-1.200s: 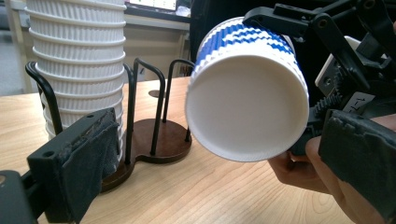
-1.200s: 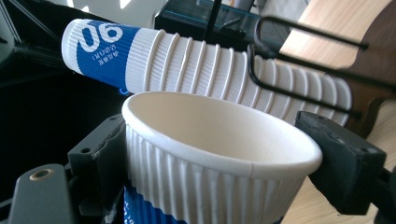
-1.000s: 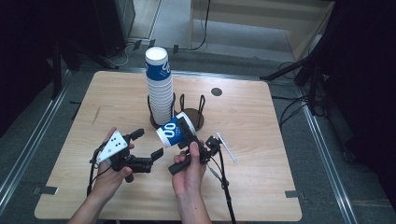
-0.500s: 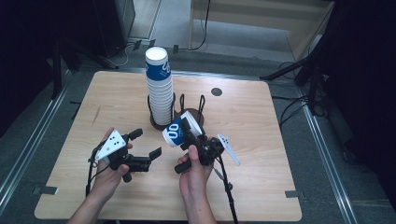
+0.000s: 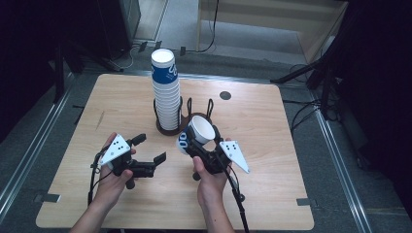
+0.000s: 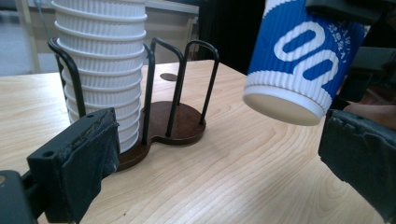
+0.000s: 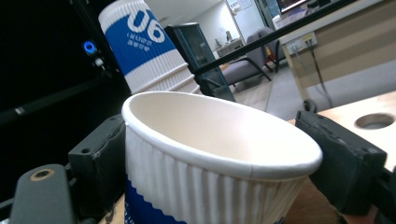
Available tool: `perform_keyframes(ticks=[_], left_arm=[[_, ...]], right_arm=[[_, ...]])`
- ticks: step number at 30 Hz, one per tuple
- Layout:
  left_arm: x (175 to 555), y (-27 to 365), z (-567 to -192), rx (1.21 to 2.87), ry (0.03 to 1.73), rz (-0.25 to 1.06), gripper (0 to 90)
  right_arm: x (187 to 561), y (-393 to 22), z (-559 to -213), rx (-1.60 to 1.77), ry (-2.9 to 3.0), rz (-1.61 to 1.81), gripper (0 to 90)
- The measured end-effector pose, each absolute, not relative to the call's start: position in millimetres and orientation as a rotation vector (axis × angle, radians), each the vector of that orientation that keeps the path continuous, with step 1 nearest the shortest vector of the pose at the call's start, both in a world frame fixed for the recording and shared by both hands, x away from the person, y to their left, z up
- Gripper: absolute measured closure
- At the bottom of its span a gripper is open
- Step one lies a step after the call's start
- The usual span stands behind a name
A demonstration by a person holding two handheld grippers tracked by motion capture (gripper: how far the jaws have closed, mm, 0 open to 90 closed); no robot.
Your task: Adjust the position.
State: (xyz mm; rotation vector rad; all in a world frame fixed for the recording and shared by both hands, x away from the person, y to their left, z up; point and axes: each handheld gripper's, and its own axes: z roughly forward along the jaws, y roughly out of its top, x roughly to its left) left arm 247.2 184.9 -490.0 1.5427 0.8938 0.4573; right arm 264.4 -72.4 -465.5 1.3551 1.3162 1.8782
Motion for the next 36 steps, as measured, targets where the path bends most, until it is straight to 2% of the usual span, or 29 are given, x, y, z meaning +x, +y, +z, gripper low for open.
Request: perform_keyframes(ticks=[14, 36], left_arm=[[251, 191, -496, 1.554, 0.924, 0.481, 0.0], [256, 218, -514, 1.595, 0.976, 0.588, 0.0]], right_arm=[[262, -84, -464, 1.086, 1.416, 1.624, 15.2], [285, -115, -473, 1.055, 1.424, 1.435, 15.2]])
